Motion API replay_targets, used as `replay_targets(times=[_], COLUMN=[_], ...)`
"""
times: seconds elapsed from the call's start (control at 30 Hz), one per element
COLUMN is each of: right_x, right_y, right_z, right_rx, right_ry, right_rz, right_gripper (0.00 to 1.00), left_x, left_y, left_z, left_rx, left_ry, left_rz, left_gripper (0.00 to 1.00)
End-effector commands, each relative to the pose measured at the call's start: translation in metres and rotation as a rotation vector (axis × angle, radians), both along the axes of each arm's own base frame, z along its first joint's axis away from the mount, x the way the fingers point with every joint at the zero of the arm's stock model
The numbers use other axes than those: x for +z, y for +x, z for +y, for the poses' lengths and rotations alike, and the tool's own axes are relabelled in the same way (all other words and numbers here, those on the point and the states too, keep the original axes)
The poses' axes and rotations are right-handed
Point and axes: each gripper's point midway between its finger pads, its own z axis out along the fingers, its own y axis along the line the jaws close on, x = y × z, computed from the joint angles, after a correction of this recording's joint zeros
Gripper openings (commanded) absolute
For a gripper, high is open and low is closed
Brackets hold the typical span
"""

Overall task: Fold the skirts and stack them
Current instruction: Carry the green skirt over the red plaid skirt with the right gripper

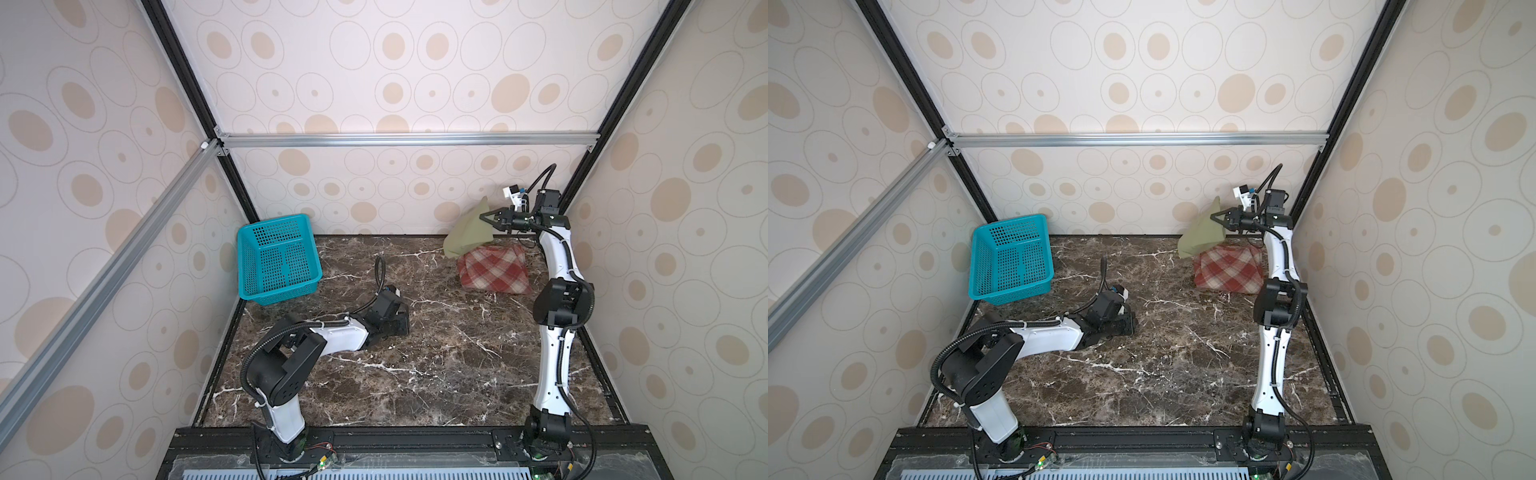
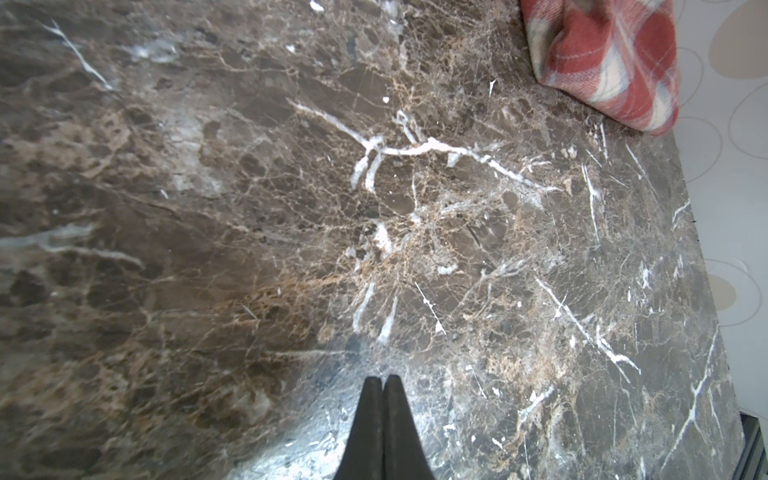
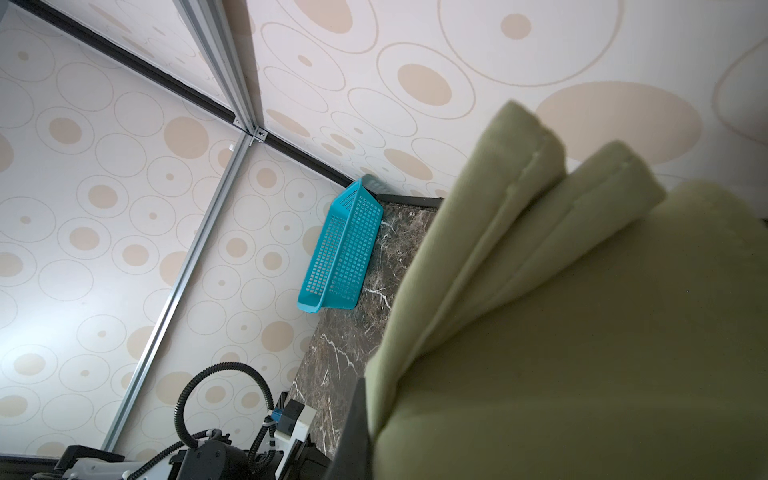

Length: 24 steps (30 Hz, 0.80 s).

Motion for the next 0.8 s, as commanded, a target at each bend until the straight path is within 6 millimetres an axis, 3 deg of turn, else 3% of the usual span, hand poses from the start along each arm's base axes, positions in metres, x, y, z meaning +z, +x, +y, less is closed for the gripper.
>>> replay_targets(times=[0.0,0.47,0.77], right_x=[-0.009,-0.077,-0.09], right_y=[-0.007,-0.069,-0.082], right_z=[-0.012,-0.059,-0.083], right_rx=[0.012,-0.006,-0.034], right_ry=[-0.002,-0.167,-0.158], right_rz=[0.0,0.193,0.244], right_gripper=[0.0,0.0,0.0], left_x=[0.005,0.003,0.004], left_y=[-0.002,-0.003,-0.005], left_z=[-0.001,-0.009,-0.01], left_rx=[0.008,-0.007,-0.012], left_ry=[-0.016,-0.025,-0.021], left_rz=[-0.005,0.003,0.005], left_gripper=[0.0,0.0,0.0])
